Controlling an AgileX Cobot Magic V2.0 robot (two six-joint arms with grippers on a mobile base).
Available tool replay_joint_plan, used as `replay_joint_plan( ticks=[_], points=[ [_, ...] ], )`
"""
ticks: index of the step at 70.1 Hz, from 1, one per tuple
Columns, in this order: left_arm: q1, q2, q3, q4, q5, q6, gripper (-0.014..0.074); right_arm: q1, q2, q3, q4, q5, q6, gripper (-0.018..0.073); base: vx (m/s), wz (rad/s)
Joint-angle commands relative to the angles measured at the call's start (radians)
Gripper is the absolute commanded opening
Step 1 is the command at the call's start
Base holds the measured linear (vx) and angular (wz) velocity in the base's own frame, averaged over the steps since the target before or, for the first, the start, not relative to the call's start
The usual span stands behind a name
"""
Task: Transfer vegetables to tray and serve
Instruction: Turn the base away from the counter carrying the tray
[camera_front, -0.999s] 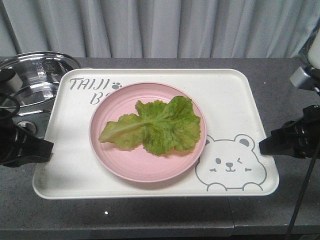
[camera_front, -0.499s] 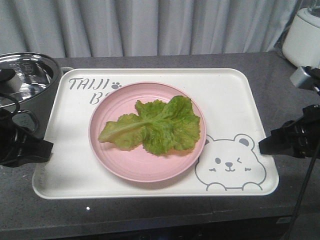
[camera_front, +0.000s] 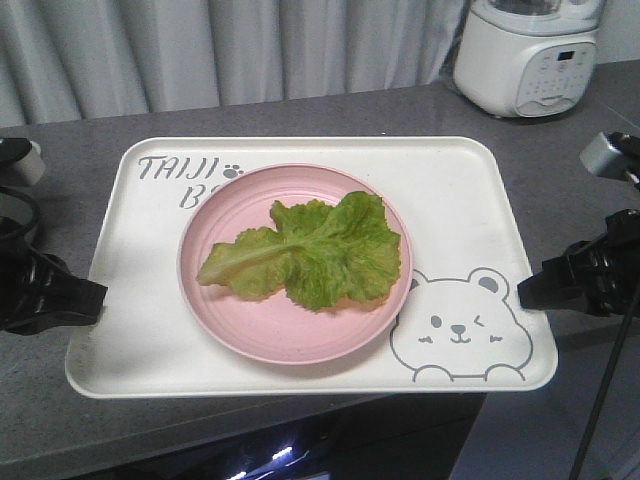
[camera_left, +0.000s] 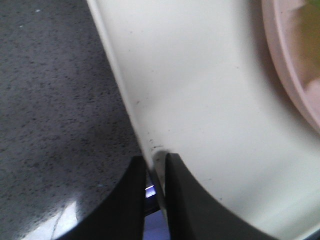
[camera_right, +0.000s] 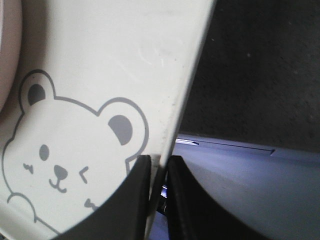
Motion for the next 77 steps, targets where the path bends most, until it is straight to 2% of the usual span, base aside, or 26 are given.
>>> replay_joint_plan(
  ticks=[1,77],
  points=[
    [-0.013,-0.023,-0.032,-0.097,-0.055,0.027,-0.0006,0.008,-0.026,-0.026,0.116,0.043,-0.052,-0.0003,-0.08,-0.38],
    [-0.013,-0.023,-0.032,-0.098,-0.055,0.027,-0.0007,0.008,-0.026,-0.026,0.116,0.043,-0.052,-0.0003,-0.08,-0.41]
  ],
)
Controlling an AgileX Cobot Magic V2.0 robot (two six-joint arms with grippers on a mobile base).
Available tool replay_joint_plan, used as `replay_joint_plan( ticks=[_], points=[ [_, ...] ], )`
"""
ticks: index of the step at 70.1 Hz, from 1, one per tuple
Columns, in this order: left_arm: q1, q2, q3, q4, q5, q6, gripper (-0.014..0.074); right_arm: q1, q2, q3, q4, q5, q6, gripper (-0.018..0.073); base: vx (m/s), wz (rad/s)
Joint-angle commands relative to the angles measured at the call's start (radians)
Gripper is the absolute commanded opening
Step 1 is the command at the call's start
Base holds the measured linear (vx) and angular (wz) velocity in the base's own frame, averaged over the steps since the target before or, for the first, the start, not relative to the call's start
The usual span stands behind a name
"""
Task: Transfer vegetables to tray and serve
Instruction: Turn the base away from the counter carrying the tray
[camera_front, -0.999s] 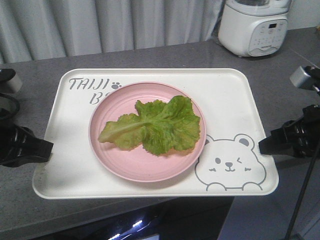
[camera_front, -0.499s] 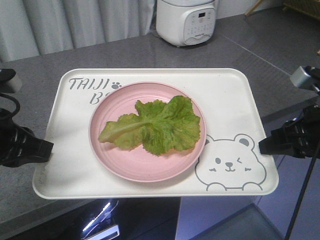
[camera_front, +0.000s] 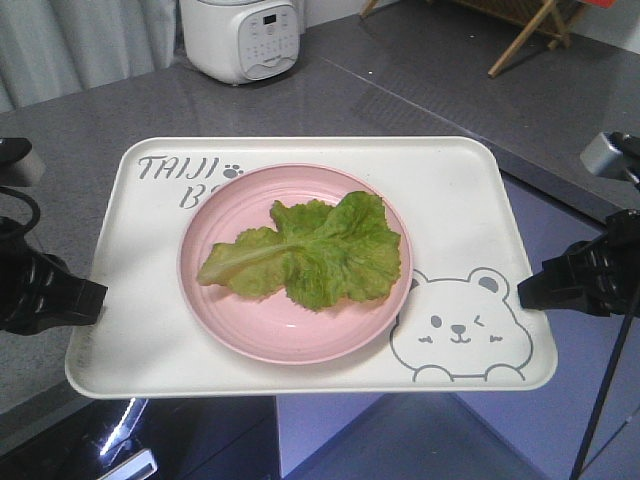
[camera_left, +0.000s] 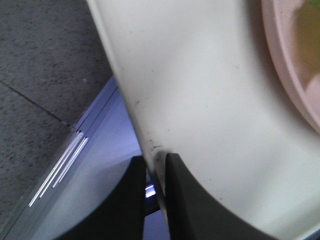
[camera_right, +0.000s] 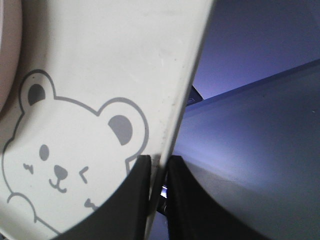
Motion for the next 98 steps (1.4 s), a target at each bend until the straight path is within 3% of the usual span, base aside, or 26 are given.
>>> replay_joint_plan(
  ticks=[1,98],
  points=[
    [-0.013,-0.023,-0.032,-0.098,-0.055,0.028,-0.0007,0.008,-0.026,-0.026,0.116,0.043,-0.051,-0.0003,-0.07,-0.39],
    [-0.013,-0.023,-0.032,-0.098,-0.055,0.028,-0.0007,0.008,-0.026,-0.026,0.116,0.043,-0.051,-0.0003,-0.01,-0.33]
  ],
)
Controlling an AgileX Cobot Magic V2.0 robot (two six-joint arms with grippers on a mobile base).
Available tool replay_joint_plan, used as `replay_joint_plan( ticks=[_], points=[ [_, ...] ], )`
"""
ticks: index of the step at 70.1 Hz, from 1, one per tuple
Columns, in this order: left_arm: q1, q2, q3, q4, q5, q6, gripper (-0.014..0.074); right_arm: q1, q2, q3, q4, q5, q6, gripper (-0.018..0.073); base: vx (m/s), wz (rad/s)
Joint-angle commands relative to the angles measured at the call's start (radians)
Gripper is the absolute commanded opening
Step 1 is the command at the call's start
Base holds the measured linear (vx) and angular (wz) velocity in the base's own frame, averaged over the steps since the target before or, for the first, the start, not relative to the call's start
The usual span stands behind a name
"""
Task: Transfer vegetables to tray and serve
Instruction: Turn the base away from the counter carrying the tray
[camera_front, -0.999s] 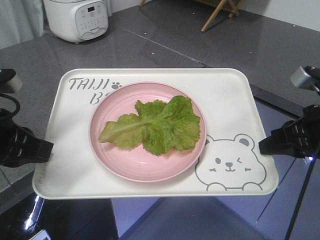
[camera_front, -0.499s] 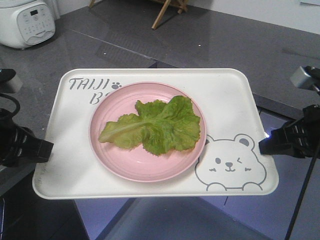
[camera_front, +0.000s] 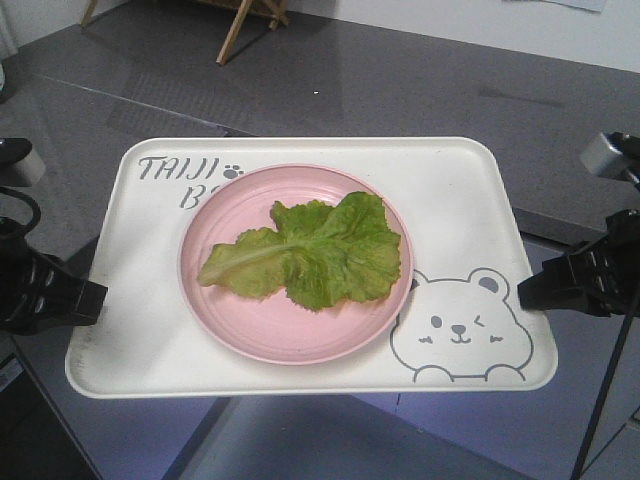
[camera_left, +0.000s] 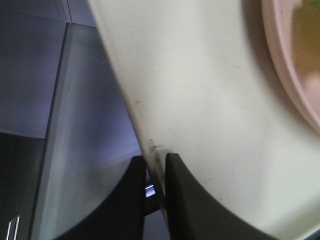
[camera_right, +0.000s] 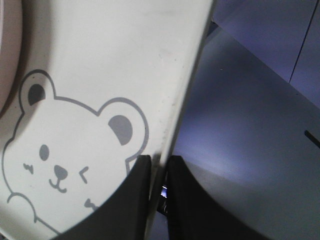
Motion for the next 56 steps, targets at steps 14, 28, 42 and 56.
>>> replay_joint_plan(
  ticks=[14,28,42,56],
  points=[
    [-0.013,-0.023,-0.032,-0.098,-0.055,0.028,-0.0007,0.008,-0.026,-0.026,0.116,0.043,-0.051,-0.0003,0.09,-0.23],
    [-0.013,-0.023,-0.032,-0.098,-0.055,0.028,-0.0007,0.008,-0.026,-0.026,0.116,0.043,-0.051,-0.0003,0.11,-0.24],
    [-0.013,-0.023,-0.032,-0.098,-0.055,0.028,-0.0007,0.008,-0.026,-0.026,0.116,0.043,-0.051,-0.0003,0.12,-0.19],
    [-0.013,-0.023,-0.032,-0.098,-0.055,0.028,-0.0007,0.008,-0.026,-0.026,0.116,0.043,-0.051,-0.0003,0.13,-0.08]
  ],
)
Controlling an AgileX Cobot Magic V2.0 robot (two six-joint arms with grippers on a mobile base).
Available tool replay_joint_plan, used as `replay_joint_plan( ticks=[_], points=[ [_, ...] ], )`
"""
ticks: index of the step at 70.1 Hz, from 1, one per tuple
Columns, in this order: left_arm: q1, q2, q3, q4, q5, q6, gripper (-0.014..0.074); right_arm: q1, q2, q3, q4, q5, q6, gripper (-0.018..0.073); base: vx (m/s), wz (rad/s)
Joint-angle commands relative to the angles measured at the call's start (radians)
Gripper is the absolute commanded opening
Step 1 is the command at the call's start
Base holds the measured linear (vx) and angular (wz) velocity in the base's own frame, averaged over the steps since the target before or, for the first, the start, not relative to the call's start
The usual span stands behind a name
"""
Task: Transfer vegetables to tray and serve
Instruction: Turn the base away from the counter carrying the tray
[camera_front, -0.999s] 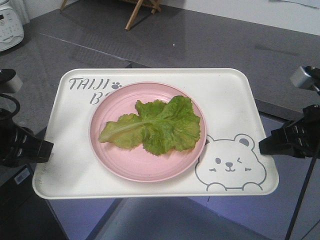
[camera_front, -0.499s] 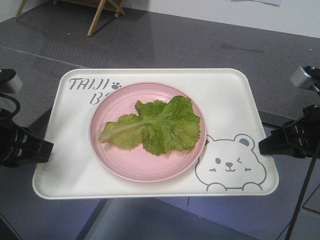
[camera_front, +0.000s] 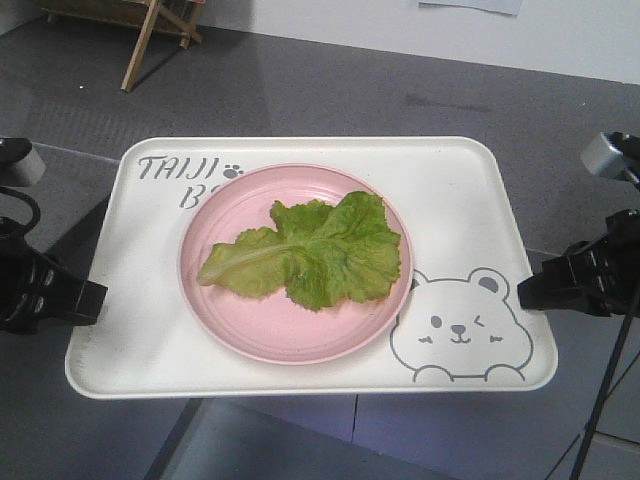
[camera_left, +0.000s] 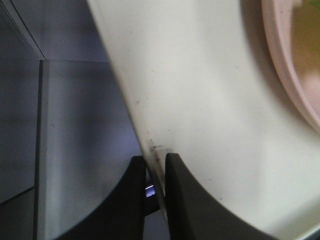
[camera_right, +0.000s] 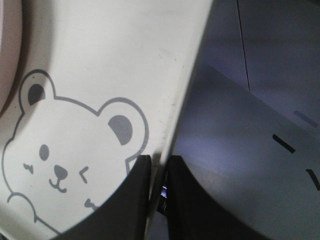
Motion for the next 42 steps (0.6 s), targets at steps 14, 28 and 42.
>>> replay_joint_plan(
  ticks=[14,28,42],
  points=[
    [-0.013,-0.023,-0.032,-0.098,-0.055,0.028,-0.0007,0.008,-0.026,-0.026,0.116,0.043,-0.051,-0.0003,0.15,-0.01],
    [-0.013,-0.023,-0.032,-0.098,-0.055,0.028,-0.0007,0.008,-0.026,-0.026,0.116,0.043,-0.051,-0.0003,0.16,-0.04],
    [-0.013,-0.023,-0.032,-0.098,-0.055,0.028,-0.0007,0.008,-0.026,-0.026,0.116,0.043,-0.051,-0.0003,0.14,-0.08]
  ],
)
